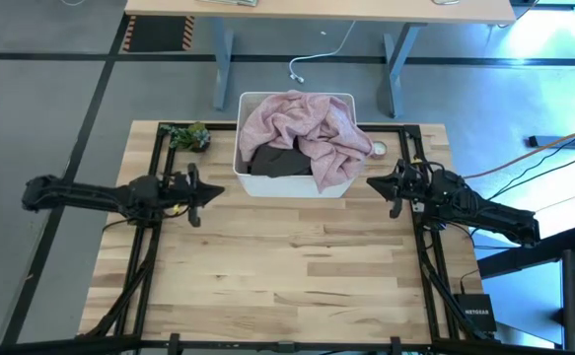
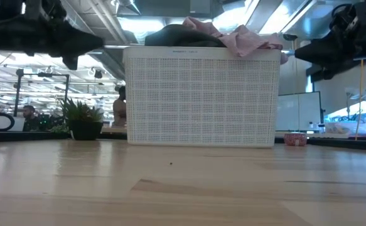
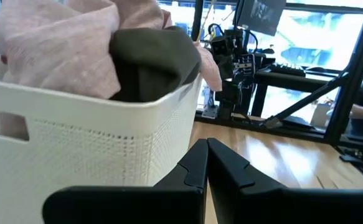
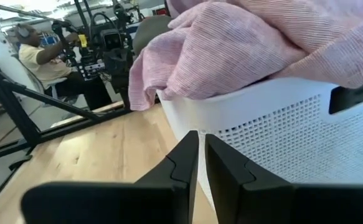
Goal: Sort clothes
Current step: Return to Home Position
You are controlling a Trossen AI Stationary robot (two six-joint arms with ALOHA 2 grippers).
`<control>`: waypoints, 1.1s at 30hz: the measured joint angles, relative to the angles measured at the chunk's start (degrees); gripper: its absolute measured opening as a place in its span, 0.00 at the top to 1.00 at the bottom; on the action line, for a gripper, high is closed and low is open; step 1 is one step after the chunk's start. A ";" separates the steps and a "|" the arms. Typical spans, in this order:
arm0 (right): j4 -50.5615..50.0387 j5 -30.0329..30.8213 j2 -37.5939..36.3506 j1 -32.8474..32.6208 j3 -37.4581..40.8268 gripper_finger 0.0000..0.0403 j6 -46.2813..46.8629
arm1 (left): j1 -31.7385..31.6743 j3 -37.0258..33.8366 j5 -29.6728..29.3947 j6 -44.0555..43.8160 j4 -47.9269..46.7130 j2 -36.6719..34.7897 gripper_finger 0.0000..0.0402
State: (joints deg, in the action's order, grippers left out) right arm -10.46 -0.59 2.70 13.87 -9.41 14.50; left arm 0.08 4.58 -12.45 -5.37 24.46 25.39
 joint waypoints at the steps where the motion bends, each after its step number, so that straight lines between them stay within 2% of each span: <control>1: -0.03 -0.01 -0.05 0.00 0.00 0.89 -0.21 | 0.00 -0.58 -0.03 -0.18 -0.40 -1.00 0.99; 8: -1.67 -3.50 -2.56 0.00 0.02 0.89 -2.02 | 0.00 -1.58 -0.24 -1.11 -6.65 -6.35 0.99; 14: 1.02 -5.51 -2.60 -0.02 2.28 0.88 -2.71 | 0.00 -1.56 -0.53 -0.93 -7.66 -9.05 0.99; 21: 12.66 -5.05 -2.37 0.00 8.98 0.88 -2.62 | -0.04 -1.56 -1.92 -0.65 -9.02 -9.62 0.99; 26: 11.96 -4.97 -2.56 -0.02 8.98 0.88 -2.75 | -0.07 -3.62 -1.95 -0.50 -8.67 -10.90 0.99; 33: 12.22 -4.88 -1.71 -0.02 8.98 0.88 -0.66 | -0.22 -4.03 -2.16 -0.81 -12.99 -13.92 0.99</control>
State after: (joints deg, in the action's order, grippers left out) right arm 1.76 -5.47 0.99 13.85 -0.43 13.84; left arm -0.14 0.56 -14.61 -6.18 11.47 11.46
